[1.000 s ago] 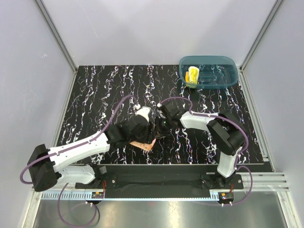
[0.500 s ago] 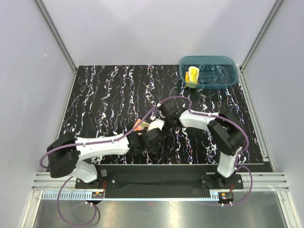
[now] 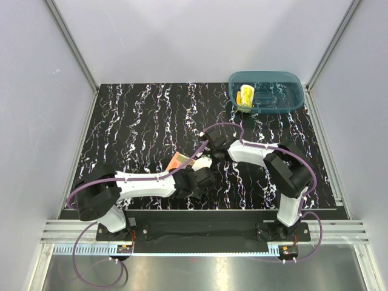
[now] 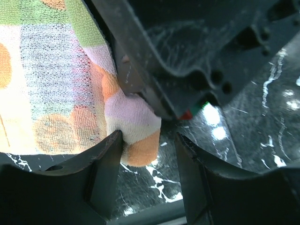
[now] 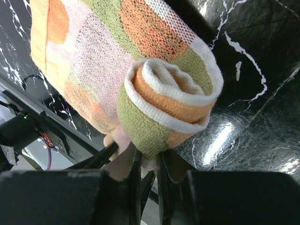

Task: Roll the towels
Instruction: Roll the towel

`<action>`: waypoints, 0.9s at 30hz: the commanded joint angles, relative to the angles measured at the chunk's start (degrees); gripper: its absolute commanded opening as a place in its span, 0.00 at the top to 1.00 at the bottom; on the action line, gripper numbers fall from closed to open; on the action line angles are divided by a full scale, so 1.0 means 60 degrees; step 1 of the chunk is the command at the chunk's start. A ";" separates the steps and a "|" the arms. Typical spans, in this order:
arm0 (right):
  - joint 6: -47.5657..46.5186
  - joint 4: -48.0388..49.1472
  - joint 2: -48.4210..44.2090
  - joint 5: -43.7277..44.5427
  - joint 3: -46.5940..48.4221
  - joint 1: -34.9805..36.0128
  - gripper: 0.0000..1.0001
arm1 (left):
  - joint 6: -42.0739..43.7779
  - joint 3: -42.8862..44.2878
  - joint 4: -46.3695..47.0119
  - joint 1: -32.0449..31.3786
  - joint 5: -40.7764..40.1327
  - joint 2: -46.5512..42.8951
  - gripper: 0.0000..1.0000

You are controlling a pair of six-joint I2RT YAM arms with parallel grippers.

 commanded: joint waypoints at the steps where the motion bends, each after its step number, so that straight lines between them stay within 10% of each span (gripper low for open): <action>1: -0.0226 -0.0268 0.0183 0.0150 0.0277 0.0175 0.93 | -0.0107 0.0153 0.0290 -0.0035 -0.0294 0.0358 0.47; 13: -0.0504 -0.0677 0.0300 -0.0158 0.0775 0.0175 0.80 | -0.0283 -0.0667 0.0801 -0.0079 -0.0265 0.0726 0.51; 27: -0.1193 -0.1352 0.0798 -0.0391 0.1683 -0.0235 0.47 | -0.0048 -0.1194 0.1446 -0.0065 0.0086 0.0493 0.93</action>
